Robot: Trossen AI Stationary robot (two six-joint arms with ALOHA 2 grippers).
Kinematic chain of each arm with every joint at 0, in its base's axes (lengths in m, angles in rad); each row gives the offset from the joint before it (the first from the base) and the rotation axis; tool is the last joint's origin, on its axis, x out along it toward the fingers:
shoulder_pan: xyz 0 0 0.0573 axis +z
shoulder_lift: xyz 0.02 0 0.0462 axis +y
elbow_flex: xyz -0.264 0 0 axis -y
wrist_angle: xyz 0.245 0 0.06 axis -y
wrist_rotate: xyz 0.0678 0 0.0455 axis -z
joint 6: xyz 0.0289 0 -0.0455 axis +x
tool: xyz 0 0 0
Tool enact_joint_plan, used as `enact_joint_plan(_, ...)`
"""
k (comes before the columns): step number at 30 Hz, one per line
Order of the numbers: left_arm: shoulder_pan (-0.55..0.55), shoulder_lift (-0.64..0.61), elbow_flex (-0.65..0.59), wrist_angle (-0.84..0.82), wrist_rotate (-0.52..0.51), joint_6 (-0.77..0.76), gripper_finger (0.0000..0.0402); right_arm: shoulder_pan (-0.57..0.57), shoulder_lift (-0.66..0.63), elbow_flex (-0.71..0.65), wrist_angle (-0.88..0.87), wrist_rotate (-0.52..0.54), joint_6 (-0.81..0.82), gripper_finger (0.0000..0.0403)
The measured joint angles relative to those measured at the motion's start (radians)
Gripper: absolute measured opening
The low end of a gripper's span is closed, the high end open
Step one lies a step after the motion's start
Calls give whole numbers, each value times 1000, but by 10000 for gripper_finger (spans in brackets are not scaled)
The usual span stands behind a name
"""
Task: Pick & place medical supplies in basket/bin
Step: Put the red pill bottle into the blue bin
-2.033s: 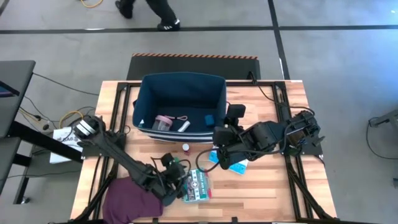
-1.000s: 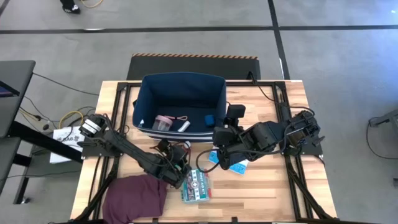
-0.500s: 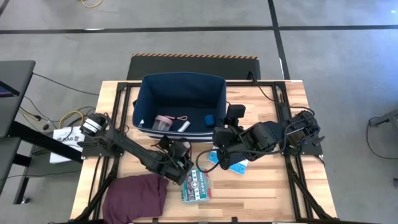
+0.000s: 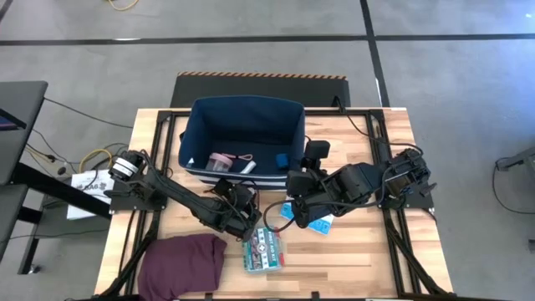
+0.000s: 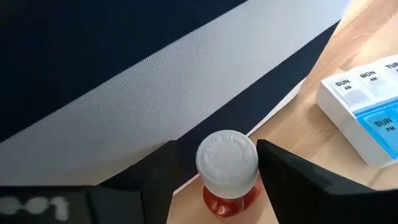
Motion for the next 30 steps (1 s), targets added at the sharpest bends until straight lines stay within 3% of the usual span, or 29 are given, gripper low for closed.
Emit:
enact_joint_plan(9,1,0,0,-16,57,11,108,0,0,0,0,0,0,118)
enact_joint_plan(18,-58,-40,25,-54,57,51,108,0,0,0,0,0,0,118)
enact_joint_plan(24,-150,-120,122,-178,6,58,109,0,0,0,0,0,0,118)
enact_joint_plan(30,-259,-208,249,-197,-58,206,108,0,0,0,0,0,1,118)
